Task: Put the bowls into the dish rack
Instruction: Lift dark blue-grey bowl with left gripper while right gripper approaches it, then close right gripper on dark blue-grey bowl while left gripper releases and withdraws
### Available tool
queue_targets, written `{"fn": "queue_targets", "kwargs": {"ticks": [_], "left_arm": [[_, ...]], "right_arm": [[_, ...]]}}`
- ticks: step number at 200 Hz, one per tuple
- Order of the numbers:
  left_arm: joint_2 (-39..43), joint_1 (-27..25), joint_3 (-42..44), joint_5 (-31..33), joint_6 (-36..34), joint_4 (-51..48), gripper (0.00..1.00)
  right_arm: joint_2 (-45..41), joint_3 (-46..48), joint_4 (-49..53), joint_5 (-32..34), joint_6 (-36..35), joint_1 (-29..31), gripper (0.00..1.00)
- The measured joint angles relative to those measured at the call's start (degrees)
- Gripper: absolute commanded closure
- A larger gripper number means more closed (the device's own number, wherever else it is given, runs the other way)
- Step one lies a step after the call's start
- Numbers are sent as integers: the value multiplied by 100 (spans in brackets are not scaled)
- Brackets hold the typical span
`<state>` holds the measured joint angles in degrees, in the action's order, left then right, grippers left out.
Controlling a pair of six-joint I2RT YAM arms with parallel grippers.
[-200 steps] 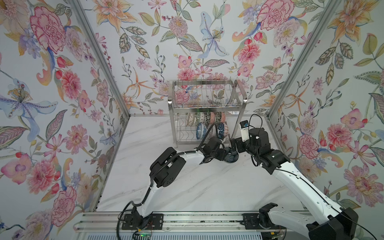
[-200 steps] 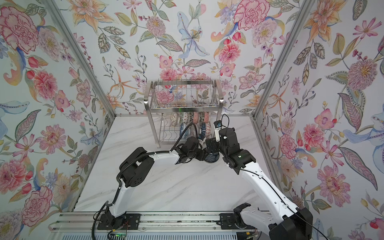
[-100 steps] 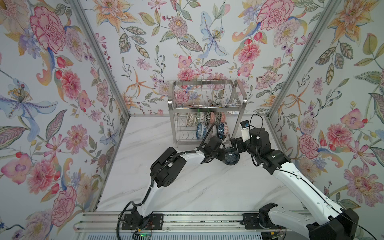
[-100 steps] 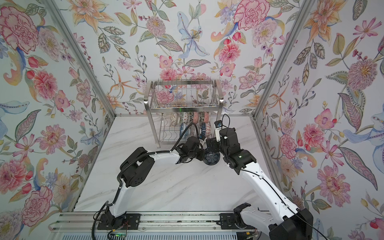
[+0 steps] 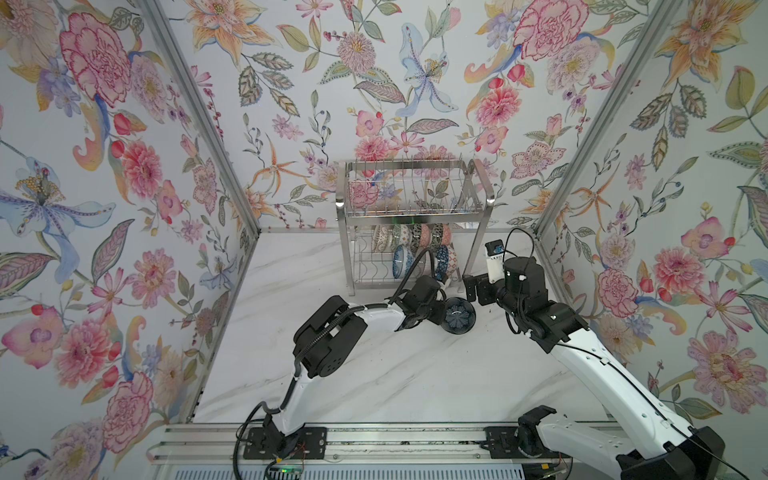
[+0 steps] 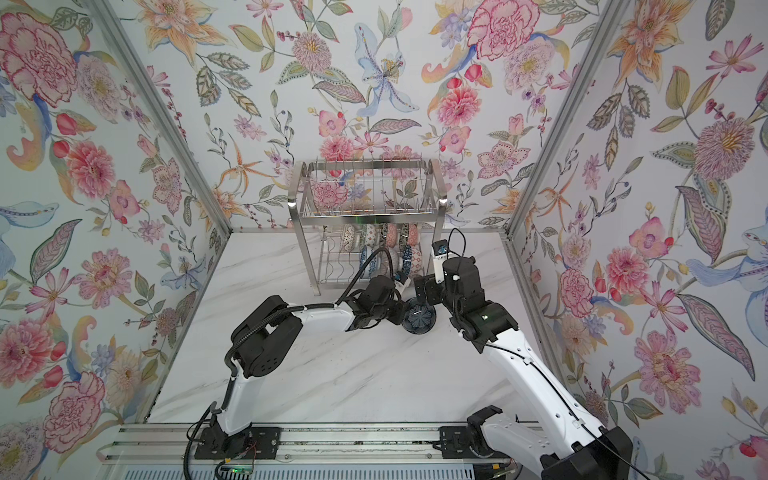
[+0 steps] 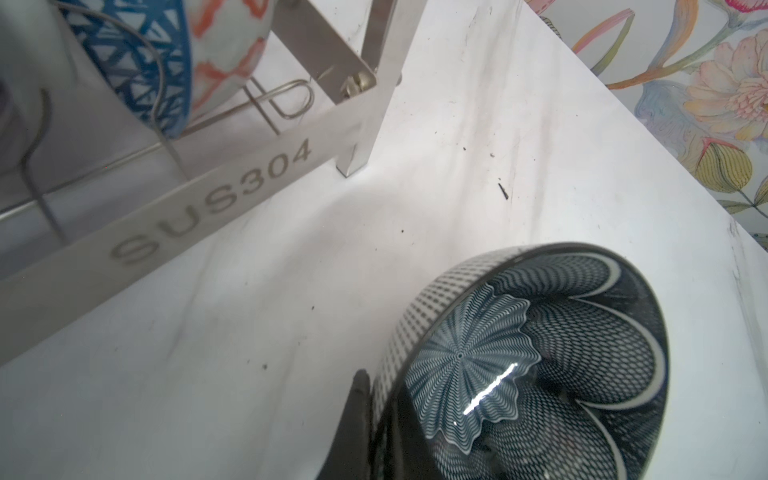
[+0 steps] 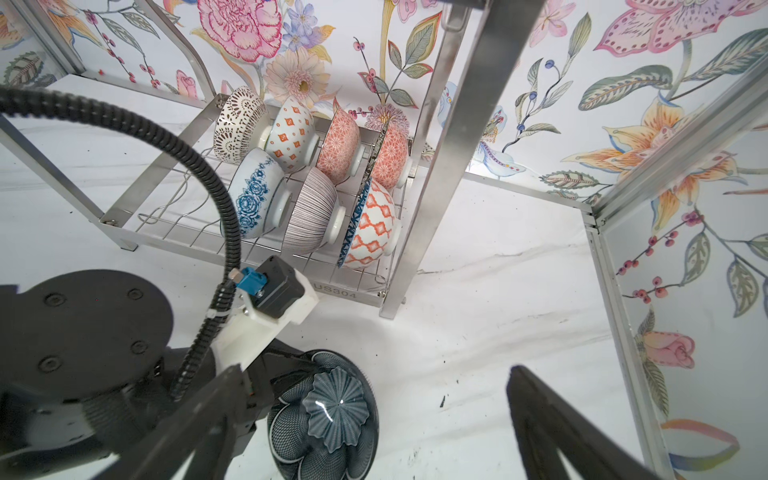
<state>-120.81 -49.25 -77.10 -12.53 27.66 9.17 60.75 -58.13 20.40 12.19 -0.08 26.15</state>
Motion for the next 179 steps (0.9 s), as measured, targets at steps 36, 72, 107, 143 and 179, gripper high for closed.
{"fn": "queue_targets", "kwargs": {"ticks": [36, 72, 107, 143, 179], "left_arm": [[981, 13, 1082, 337, -28, 4, 100], [2177, 66, 1950, 798, -24, 35, 100], [3292, 214, 2621, 1239, -28, 85, 100], [4015, 520, 3051, 1561, -28, 118, 100], [4317, 693, 3314, 1764, -22, 101, 100]], "right_arm": [[-68, 0, 0, -4, 109, 11, 1], [-28, 0, -2, 0, 271, 293, 1], [267, 0, -35, 26, 455, 920, 1], [592, 0, -365, 70, 695, 1744, 1], [955, 2, -826, 68, 920, 2140, 1]]}}
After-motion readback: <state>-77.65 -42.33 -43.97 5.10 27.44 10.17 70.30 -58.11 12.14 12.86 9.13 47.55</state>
